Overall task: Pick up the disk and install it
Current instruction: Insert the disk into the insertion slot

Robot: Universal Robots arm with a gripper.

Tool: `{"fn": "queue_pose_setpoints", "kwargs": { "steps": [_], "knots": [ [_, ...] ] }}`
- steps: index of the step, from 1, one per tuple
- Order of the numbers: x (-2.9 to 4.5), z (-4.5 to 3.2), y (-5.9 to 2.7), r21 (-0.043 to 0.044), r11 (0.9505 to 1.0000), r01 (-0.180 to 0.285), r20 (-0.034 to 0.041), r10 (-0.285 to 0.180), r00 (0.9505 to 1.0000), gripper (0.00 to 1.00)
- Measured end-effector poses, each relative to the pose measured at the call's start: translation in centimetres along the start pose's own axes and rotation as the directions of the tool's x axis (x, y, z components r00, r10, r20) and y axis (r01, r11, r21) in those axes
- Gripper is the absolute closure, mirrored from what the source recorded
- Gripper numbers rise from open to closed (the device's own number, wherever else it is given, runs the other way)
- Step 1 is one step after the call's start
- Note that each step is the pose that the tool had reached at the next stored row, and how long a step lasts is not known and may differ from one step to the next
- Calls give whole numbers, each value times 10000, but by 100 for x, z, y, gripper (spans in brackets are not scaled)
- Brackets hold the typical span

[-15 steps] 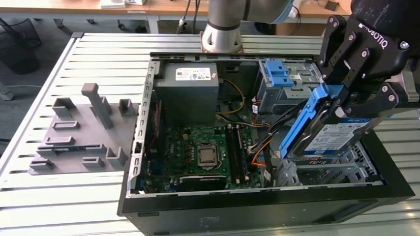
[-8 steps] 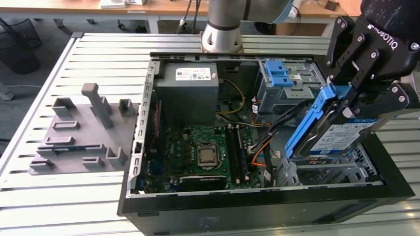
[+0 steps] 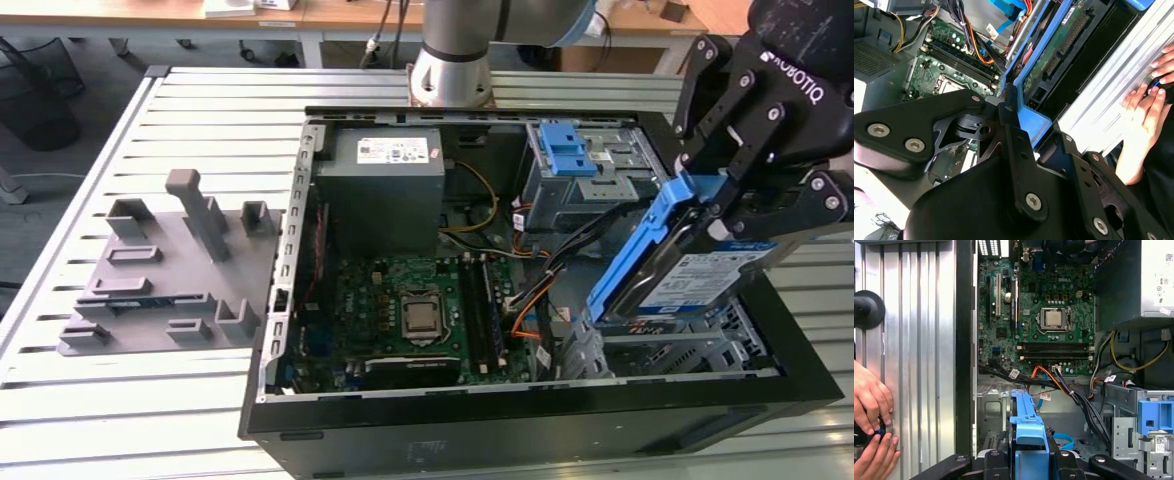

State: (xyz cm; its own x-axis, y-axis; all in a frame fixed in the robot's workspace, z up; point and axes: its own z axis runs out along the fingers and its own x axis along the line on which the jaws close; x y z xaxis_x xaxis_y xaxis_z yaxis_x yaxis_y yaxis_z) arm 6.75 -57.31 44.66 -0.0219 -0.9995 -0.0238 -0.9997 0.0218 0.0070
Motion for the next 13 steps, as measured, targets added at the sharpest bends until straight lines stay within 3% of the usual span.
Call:
{"fn": "queue_pose_setpoints", "kwargs": {
  "steps": [13],
  "knots": [
    [5,36,-63,0,10000,0,2,0,10000,64]
  ]
}}
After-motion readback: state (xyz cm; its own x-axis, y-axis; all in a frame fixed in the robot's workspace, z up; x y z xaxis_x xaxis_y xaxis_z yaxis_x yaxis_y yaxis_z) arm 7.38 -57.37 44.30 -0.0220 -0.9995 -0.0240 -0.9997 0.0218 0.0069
